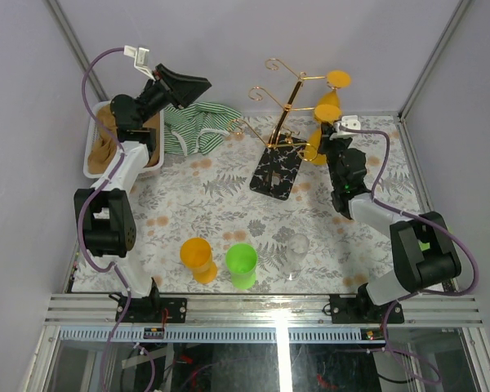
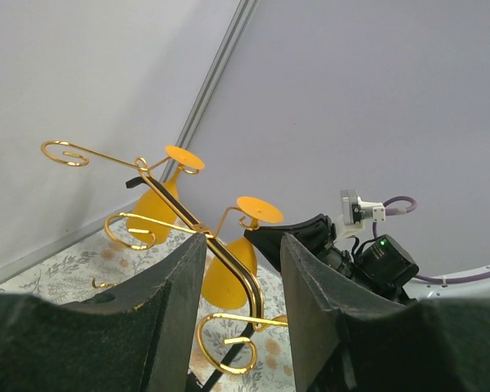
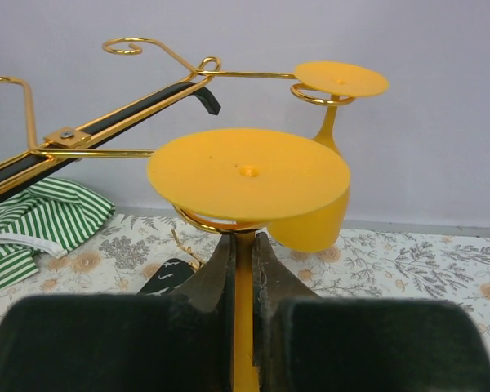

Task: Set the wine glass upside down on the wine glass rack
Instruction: Turn the wine glass upside down at the wine rack.

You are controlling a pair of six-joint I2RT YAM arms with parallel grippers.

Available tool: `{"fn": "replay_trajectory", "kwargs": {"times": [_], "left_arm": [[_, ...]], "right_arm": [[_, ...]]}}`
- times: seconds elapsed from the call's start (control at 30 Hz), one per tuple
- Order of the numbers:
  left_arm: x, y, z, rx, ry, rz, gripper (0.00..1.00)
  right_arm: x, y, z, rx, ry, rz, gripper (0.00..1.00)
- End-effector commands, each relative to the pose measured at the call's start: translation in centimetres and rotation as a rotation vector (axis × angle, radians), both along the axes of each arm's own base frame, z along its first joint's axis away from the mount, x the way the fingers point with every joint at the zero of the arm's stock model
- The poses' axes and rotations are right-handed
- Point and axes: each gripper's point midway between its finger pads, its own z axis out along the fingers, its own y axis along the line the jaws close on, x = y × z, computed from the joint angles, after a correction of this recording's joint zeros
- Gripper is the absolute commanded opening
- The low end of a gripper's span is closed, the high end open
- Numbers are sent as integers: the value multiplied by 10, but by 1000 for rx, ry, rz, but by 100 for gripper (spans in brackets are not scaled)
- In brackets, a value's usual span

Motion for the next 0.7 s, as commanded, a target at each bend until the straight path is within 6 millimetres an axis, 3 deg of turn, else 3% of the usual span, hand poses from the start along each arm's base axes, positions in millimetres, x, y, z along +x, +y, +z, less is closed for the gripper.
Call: {"fn": "replay_trajectory", "kwargs": {"times": [0.0, 0.43, 0.67], "left_arm": [[-13, 2, 10, 8, -67, -4, 41], [-25, 2, 10, 11, -69, -3, 41], [-31, 2, 12, 14, -73, -4, 41]], "right_arm": [[-15, -10, 34, 20, -94, -20, 0], [-20, 13, 11, 30, -27, 84, 0], [-13, 30, 11, 33, -21, 124, 10]]}}
